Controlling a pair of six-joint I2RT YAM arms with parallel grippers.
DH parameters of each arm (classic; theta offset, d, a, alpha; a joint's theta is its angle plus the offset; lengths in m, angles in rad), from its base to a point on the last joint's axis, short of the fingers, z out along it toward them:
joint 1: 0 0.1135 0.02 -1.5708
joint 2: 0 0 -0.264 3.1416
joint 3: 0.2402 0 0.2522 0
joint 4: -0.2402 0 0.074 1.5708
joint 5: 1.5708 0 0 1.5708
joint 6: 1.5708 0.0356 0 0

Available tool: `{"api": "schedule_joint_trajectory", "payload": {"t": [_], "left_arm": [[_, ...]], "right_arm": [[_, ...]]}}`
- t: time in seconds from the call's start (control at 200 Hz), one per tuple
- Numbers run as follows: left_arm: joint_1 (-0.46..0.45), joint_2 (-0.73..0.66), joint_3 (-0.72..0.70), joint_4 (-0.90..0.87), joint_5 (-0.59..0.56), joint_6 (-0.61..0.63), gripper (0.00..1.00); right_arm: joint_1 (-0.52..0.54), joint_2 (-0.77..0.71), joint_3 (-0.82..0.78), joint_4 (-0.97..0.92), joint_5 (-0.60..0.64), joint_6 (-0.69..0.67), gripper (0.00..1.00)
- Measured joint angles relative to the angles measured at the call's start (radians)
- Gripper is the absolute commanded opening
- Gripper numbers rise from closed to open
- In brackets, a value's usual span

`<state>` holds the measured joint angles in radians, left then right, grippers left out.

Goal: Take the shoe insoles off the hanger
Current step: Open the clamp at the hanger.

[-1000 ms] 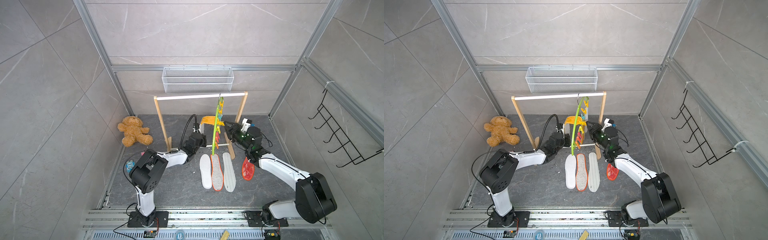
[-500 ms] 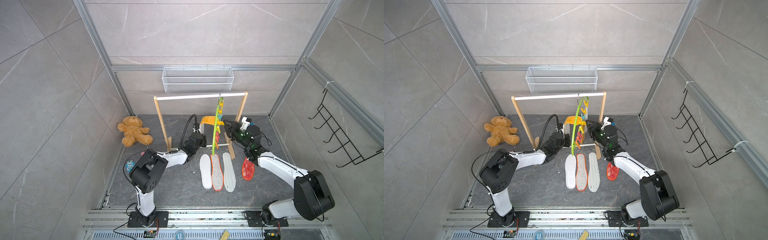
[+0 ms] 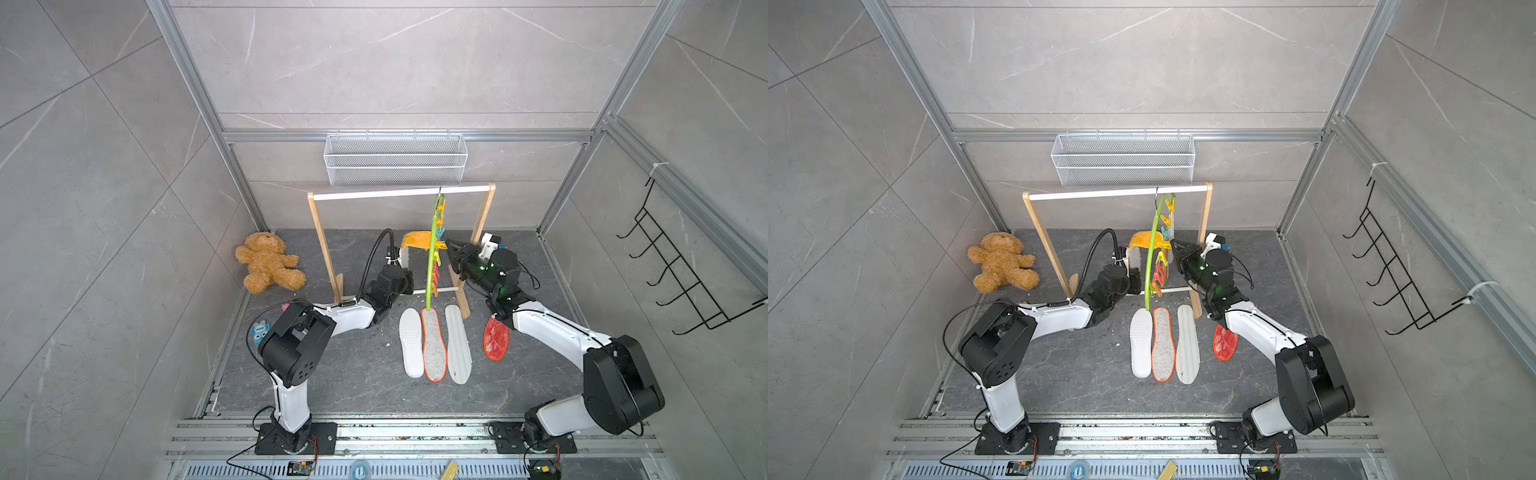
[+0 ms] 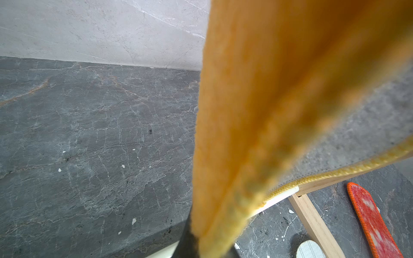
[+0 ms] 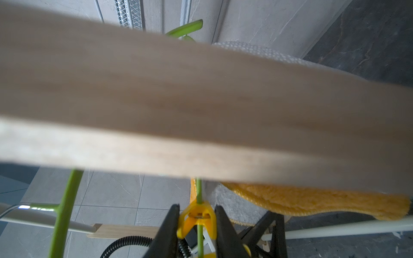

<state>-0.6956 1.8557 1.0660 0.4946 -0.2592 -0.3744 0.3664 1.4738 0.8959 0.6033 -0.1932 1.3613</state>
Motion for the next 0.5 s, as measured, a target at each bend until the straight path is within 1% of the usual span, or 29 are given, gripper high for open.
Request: {"api": "schedule_joint_trajectory", "payload": {"t": [0.344,0.499], "left_arm": [[0.000,-0.015,-0.003,0.001,-0.006,-0.003,0.00],[0.000,-0.029,-0.032,0.002,-0.029,-0.008,0.00]], "right_arm": [[0.000,0.002,0.000,0.000,0.000,0.000,0.23],[0.000,0.002,0.000,0.000,0.000,0.000,0.22]]}}
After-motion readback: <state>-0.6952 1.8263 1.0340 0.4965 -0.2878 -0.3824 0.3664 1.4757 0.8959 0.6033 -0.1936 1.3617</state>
